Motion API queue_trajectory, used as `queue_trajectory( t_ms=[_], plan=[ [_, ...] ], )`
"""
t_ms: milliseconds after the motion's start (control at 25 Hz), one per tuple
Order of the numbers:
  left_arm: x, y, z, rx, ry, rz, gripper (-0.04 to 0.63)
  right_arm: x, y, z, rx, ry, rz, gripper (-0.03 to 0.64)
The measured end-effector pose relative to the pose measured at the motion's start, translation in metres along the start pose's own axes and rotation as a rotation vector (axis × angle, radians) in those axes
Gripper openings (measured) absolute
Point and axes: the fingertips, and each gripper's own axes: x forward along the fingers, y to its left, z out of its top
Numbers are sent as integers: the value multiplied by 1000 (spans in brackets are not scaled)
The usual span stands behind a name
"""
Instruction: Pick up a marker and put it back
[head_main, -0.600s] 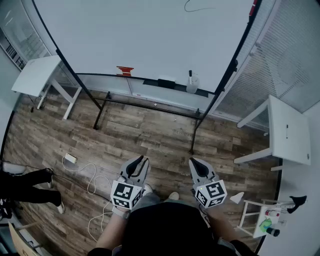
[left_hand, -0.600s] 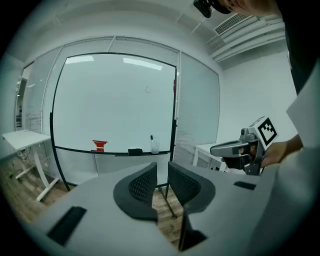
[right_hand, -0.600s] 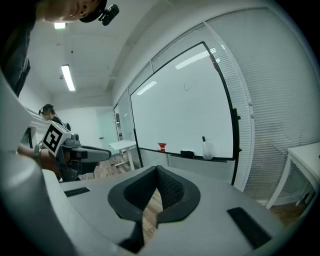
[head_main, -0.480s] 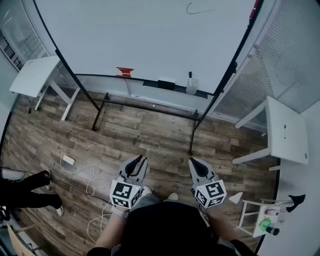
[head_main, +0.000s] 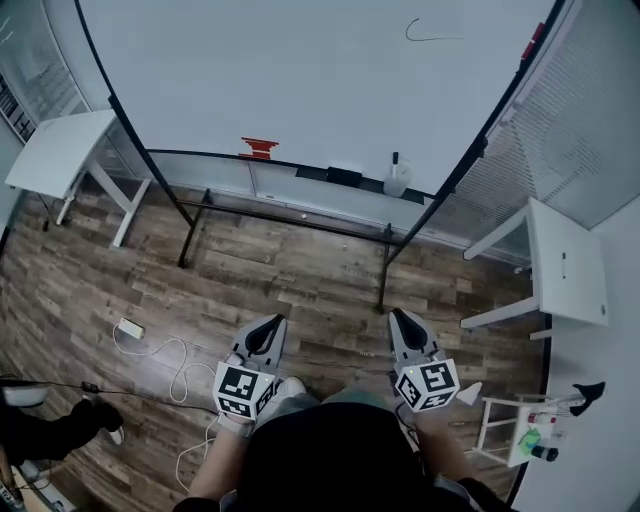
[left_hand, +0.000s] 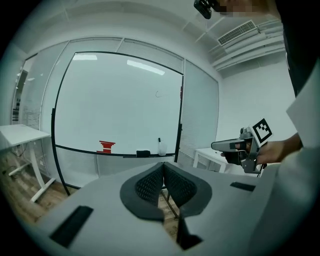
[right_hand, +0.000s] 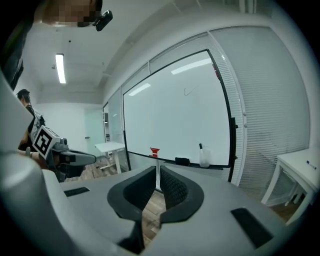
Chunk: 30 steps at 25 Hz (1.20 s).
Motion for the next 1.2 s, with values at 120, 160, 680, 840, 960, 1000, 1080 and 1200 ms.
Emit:
queue_trajectory(
  t_ms=[120, 160, 680, 840, 960, 1000, 1080, 1200],
  plan=[
    [-2, 18, -9, -8, 17, -6, 21, 15, 1, 1, -9, 1, -24, 61],
    [-1, 24, -12, -13, 24, -4, 21, 21, 0, 1, -12, 7, -28, 82],
    [116, 77, 0, 18, 97, -25, 21, 136, -92, 22, 18, 1, -65, 86],
    [180, 86, 25, 55, 118, -45, 21, 182, -142, 36, 29, 13, -63, 86],
    [222, 93, 45, 66, 122, -34, 21, 215, -176, 50, 32, 14, -50, 85],
    [234, 95, 51, 66, 122, -30, 21, 225, -187, 53, 32, 16, -46, 85],
    [257, 97, 59, 58, 128, -16, 21, 245, -208, 56, 28, 22, -38, 86],
    [285, 101, 65, 49, 138, 12, 21, 272, -235, 60, 15, 37, -34, 87]
  ],
)
